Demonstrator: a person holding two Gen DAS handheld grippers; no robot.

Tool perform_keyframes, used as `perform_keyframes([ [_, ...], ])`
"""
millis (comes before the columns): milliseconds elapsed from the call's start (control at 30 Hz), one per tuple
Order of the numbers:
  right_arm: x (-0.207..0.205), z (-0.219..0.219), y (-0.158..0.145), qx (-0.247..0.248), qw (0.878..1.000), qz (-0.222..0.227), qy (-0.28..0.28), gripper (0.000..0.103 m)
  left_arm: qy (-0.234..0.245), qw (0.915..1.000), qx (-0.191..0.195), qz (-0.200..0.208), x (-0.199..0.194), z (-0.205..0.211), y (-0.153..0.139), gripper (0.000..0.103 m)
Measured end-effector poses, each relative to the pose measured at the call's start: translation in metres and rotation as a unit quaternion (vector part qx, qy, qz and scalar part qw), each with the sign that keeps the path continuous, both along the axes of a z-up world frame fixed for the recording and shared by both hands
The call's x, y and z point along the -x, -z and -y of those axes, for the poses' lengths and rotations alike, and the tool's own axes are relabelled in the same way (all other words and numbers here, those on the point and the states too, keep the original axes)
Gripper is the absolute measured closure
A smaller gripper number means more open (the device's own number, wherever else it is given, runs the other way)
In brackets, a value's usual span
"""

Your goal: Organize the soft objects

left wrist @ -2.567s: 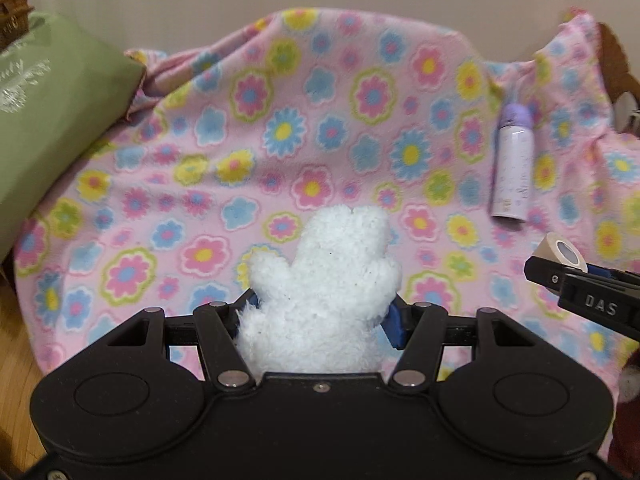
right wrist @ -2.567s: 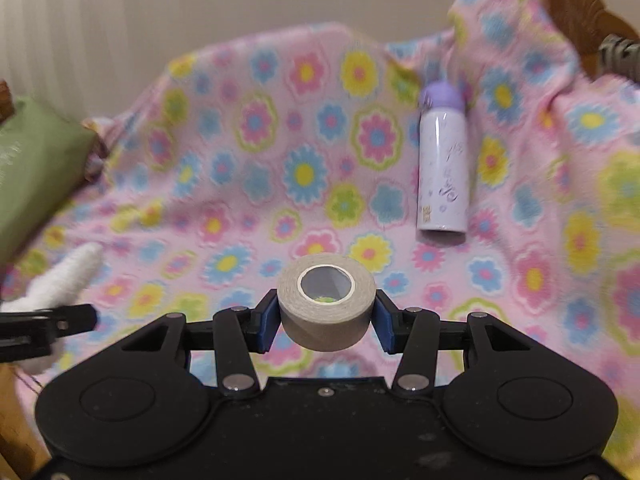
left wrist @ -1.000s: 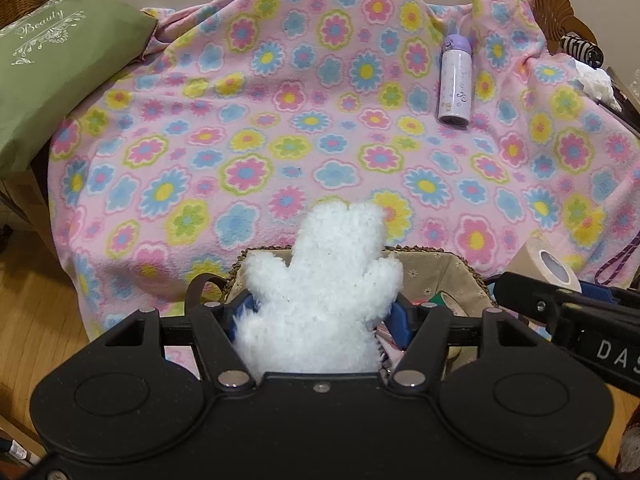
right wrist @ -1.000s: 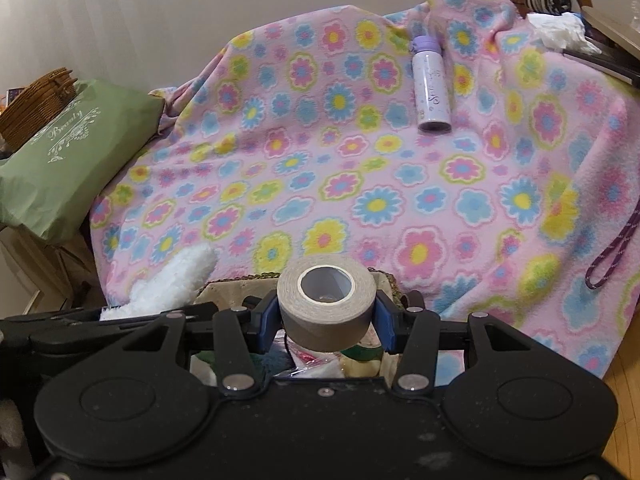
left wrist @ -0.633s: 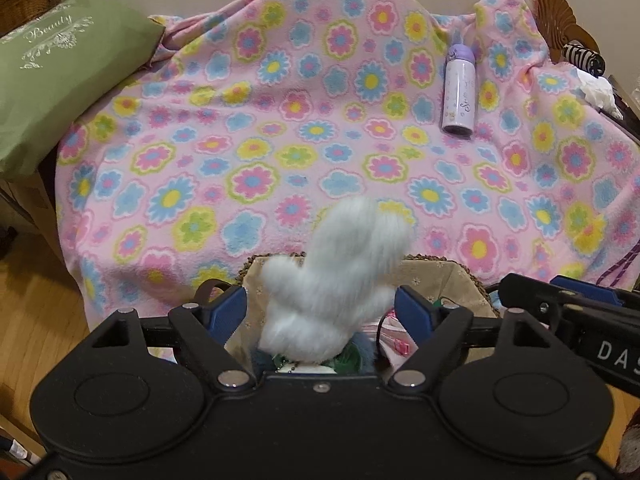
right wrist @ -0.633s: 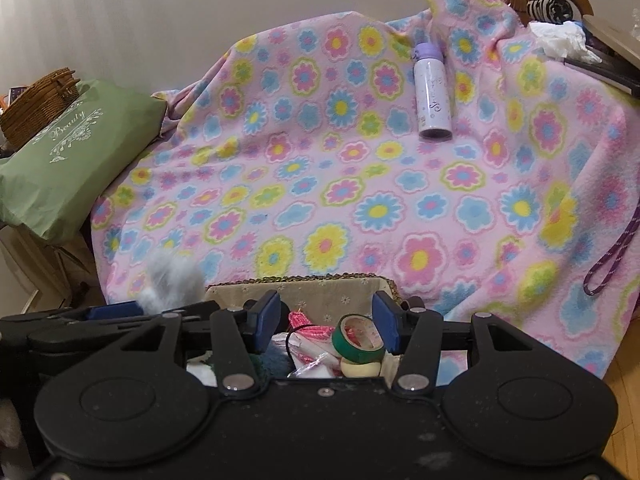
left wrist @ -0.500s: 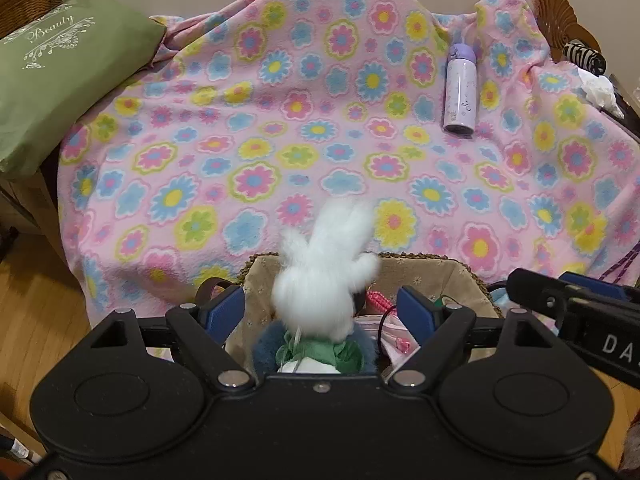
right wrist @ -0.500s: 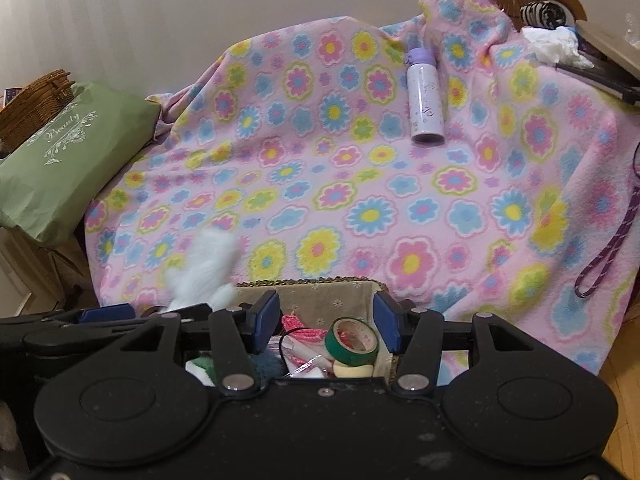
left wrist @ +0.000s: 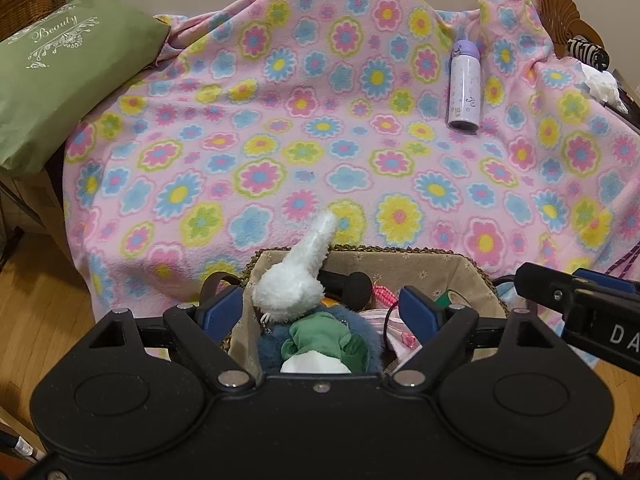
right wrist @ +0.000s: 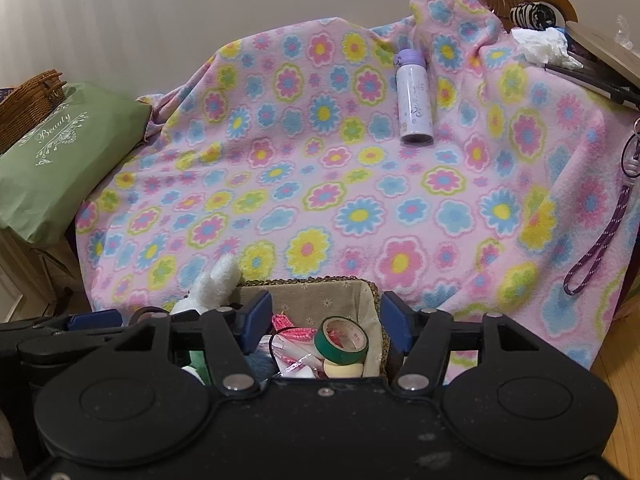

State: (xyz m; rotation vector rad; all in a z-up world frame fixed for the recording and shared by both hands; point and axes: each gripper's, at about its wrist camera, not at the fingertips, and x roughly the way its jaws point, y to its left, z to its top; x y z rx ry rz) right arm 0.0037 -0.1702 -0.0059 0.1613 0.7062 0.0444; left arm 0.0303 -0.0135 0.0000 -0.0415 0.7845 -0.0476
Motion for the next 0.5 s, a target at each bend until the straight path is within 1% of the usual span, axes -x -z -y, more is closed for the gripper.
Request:
perform_keyframes([
  [500, 0.0005, -0.0005, -0.0001, 0.006, 1.0, -0.003, 0.007, 0.042, -0.009, 1.0, -0.005, 0.001, 0.0004, -0.0019, 0.0004, 0.022],
])
